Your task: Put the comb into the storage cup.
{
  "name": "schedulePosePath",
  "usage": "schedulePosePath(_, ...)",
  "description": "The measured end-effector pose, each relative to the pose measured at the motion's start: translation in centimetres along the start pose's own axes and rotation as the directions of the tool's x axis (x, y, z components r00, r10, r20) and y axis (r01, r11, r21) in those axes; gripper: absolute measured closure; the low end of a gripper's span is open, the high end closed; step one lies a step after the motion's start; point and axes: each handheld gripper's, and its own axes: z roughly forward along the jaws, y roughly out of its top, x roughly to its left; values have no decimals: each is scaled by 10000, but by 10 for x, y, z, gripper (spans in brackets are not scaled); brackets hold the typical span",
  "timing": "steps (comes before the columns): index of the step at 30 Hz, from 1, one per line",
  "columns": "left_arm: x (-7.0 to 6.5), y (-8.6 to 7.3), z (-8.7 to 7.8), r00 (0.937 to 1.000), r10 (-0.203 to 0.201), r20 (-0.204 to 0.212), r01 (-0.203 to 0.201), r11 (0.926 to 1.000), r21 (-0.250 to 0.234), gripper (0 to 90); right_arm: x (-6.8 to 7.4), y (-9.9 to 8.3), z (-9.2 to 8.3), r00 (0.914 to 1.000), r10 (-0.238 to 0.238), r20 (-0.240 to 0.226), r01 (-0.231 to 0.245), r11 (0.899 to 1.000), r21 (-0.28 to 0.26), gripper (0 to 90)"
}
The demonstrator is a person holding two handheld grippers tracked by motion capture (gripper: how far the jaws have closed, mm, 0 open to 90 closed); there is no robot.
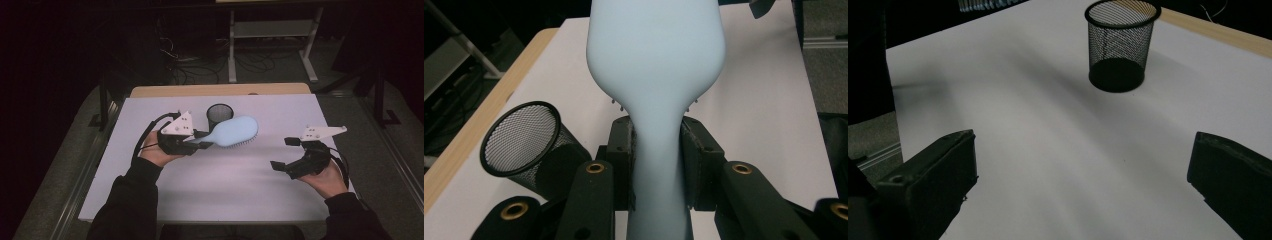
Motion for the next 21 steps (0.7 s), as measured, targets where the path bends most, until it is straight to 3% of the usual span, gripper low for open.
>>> schedulePosePath(12, 1, -4, -7, 9989, -259, -392, 241, 9986, -477, 697, 15, 43, 19, 9956, -725, -586, 743, 9968, 287, 0)
schedulePosePath(21, 0, -5, -9, 9972, -315, -678, 272, 9976, -636, 697, 17, 59, 25, 9933, -823, -817, 845, 9961, 242, 0)
